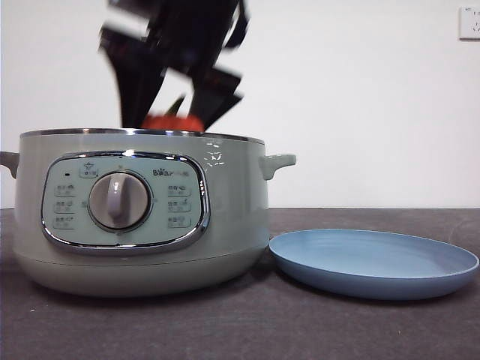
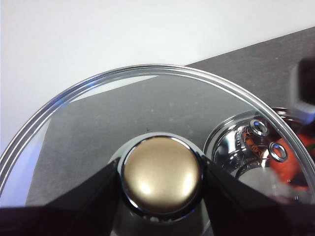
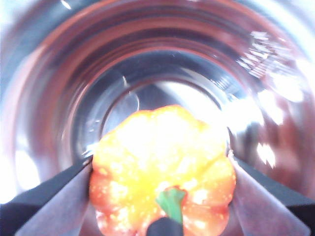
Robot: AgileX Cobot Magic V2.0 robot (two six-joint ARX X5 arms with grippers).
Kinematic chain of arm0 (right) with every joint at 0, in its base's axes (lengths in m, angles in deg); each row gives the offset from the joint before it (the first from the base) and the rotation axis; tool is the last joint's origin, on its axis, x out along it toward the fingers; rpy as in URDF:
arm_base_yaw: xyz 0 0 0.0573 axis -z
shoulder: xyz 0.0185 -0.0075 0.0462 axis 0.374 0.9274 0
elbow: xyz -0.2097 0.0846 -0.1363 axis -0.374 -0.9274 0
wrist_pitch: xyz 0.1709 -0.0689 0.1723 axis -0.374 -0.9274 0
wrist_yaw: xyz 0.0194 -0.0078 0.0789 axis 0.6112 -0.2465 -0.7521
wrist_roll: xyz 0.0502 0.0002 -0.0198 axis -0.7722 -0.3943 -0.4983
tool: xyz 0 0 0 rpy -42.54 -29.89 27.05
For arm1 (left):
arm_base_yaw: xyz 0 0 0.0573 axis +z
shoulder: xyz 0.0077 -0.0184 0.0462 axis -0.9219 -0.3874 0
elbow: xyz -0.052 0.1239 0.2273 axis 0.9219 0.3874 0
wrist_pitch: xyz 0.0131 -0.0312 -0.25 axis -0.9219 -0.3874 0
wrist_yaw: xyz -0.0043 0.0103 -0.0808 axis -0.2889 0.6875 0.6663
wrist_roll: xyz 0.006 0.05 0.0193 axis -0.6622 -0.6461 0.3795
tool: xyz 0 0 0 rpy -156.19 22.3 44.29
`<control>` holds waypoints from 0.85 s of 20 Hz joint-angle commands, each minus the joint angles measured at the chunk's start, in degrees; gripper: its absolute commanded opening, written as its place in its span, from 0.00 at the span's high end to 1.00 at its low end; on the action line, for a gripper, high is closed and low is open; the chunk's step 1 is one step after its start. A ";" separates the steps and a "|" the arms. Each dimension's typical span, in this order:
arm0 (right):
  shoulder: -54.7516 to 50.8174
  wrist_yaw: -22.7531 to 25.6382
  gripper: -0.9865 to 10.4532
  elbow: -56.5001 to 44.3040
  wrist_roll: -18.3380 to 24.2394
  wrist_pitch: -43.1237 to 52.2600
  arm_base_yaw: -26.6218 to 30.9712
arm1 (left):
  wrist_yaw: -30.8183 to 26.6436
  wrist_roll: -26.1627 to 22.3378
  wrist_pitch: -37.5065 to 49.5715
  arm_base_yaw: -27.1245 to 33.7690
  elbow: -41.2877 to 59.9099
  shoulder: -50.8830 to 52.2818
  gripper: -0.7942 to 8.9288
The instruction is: Take the pumpkin out from the steamer,put the pumpkin in the blue plate,close the lid
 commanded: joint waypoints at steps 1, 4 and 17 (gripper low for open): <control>-5.29 0.09 0.91 0.15 0.02 -6.93 2.60 | -0.33 -0.11 3.02 -0.07 -0.81 0.59 0.93; -13.29 0.11 0.92 0.13 -5.03 -20.02 9.11 | -0.20 -0.09 3.08 -0.07 -0.81 0.15 0.93; -37.70 12.94 0.92 -32.00 -15.28 -5.46 20.15 | 2.84 1.31 5.75 -0.07 -0.81 -0.48 0.93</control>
